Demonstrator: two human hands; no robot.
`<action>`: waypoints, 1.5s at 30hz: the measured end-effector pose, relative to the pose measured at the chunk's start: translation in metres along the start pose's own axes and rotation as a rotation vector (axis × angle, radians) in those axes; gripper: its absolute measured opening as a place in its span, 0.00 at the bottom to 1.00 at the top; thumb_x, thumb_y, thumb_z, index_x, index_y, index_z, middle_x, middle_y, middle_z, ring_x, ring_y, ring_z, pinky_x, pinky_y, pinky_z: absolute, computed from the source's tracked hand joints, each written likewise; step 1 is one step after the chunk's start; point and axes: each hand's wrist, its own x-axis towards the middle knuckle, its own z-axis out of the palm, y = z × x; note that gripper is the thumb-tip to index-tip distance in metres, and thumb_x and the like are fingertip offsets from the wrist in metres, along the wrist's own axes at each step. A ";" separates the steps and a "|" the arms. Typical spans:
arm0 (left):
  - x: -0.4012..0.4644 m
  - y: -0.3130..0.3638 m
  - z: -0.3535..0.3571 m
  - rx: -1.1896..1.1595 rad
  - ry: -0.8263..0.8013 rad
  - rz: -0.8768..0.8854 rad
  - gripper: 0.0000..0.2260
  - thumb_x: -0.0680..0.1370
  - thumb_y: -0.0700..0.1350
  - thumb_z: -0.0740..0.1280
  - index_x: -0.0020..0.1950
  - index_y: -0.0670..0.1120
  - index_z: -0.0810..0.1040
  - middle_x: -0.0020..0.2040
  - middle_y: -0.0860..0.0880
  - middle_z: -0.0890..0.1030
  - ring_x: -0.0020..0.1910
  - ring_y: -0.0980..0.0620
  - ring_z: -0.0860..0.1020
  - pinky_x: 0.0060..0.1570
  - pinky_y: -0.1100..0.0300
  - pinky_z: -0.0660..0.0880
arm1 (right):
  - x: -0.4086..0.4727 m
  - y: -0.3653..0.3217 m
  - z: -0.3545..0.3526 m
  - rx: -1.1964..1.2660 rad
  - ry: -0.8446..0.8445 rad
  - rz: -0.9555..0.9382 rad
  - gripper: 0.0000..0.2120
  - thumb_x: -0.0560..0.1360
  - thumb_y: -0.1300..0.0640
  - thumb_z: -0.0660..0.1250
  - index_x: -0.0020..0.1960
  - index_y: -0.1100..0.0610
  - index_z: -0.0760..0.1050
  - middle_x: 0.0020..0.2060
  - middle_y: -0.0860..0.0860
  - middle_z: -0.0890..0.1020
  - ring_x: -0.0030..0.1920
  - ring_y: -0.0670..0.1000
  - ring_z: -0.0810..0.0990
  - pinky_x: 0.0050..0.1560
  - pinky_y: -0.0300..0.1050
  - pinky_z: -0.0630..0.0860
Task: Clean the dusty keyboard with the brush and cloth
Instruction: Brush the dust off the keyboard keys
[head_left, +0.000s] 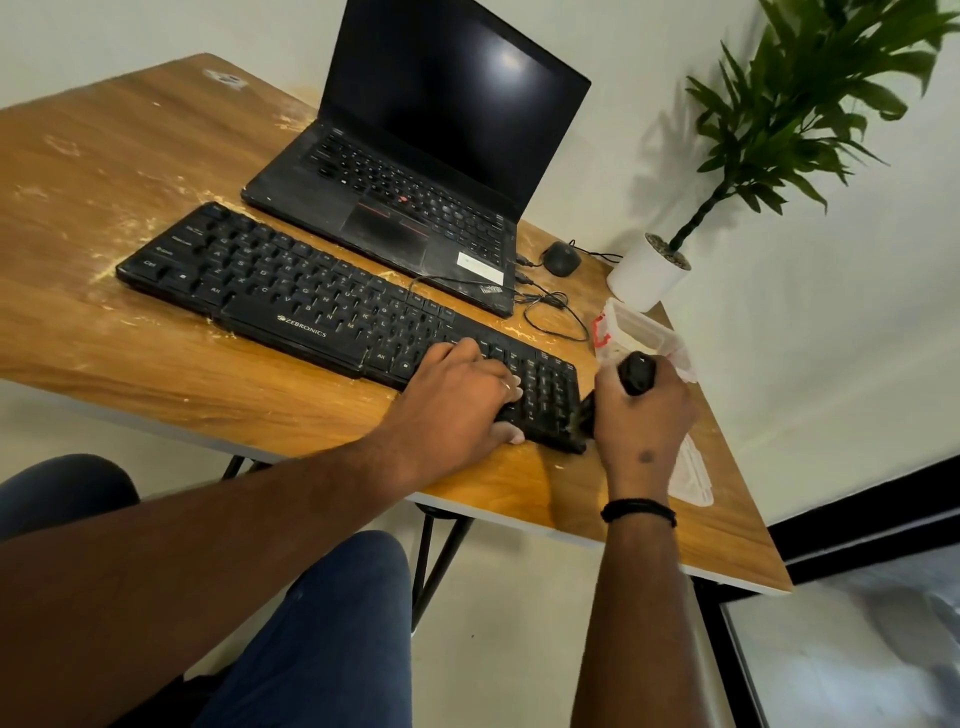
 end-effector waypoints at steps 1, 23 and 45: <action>0.000 0.000 0.000 -0.001 -0.002 0.002 0.26 0.78 0.65 0.64 0.71 0.54 0.76 0.68 0.57 0.77 0.64 0.53 0.67 0.66 0.52 0.63 | 0.002 0.003 -0.003 -0.053 0.028 -0.010 0.06 0.76 0.57 0.69 0.43 0.57 0.74 0.34 0.51 0.76 0.36 0.52 0.73 0.32 0.33 0.65; 0.000 0.000 0.001 -0.002 0.002 -0.010 0.24 0.77 0.65 0.65 0.68 0.54 0.78 0.67 0.58 0.78 0.62 0.53 0.67 0.65 0.52 0.64 | 0.004 -0.015 0.020 -0.192 -0.024 0.029 0.18 0.71 0.49 0.72 0.55 0.58 0.75 0.42 0.49 0.80 0.44 0.52 0.79 0.39 0.36 0.69; 0.000 0.000 -0.002 -0.018 -0.011 -0.009 0.24 0.78 0.64 0.64 0.70 0.53 0.77 0.69 0.57 0.77 0.65 0.52 0.66 0.67 0.51 0.62 | 0.011 0.000 0.025 0.053 -0.153 -0.189 0.14 0.75 0.53 0.74 0.54 0.58 0.75 0.41 0.48 0.78 0.41 0.47 0.75 0.38 0.23 0.68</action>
